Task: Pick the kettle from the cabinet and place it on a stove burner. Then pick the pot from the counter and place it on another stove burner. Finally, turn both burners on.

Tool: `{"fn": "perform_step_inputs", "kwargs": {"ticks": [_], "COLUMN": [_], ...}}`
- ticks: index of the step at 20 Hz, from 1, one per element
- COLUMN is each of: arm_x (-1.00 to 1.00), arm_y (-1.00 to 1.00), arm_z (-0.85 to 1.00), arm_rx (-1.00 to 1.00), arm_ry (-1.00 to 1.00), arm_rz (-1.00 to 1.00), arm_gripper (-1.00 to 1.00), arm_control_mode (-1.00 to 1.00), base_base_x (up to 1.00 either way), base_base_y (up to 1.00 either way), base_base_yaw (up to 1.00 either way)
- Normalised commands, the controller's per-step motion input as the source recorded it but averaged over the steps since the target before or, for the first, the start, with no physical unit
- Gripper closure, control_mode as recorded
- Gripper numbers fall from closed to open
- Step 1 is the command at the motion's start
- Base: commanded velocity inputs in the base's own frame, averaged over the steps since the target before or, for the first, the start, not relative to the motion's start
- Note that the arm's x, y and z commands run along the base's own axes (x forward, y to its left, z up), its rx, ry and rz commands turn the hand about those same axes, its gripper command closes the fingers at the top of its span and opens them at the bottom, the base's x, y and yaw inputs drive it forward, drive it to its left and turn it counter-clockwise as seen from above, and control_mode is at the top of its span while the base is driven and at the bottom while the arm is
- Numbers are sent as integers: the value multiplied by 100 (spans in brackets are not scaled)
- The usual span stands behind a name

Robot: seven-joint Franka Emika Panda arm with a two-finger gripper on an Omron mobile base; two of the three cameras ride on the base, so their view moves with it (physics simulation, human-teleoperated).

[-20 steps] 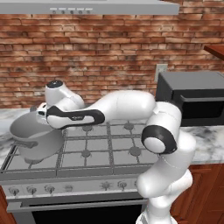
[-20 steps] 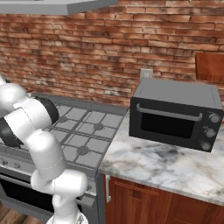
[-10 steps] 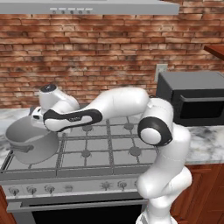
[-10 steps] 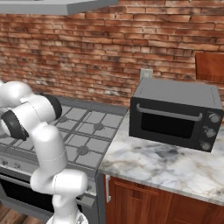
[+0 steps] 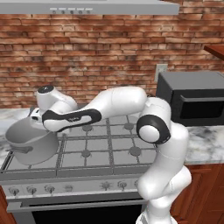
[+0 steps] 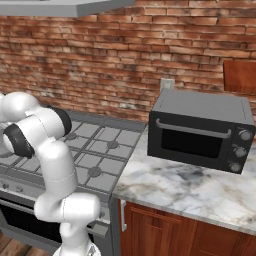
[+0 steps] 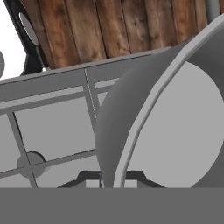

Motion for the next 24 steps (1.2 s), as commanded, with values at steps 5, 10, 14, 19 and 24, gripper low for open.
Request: {"fn": "perform_step_inputs", "kwargs": {"ticks": [5, 10, 14, 19, 24], "arm_x": [0, -2, -13, -15, -8], "arm_y": [-31, -40, -45, -44, -38], "arm_z": [0, 0, -2, -2, -6], "arm_rx": [0, 0, 3, 4, 2], "arm_ry": [-3, -2, -2, 0, 0], "arm_rz": [-9, -10, -10, -11, -8], "arm_gripper": [100, 100, 100, 100, 100], "arm_control_mode": [-100, -100, -100, -100, -100], "base_base_x": [0, 0, 0, 0, 0], "base_base_y": [0, 0, 0, 0, 0], "base_base_yaw": [0, 0, 0, 0, 0]}}
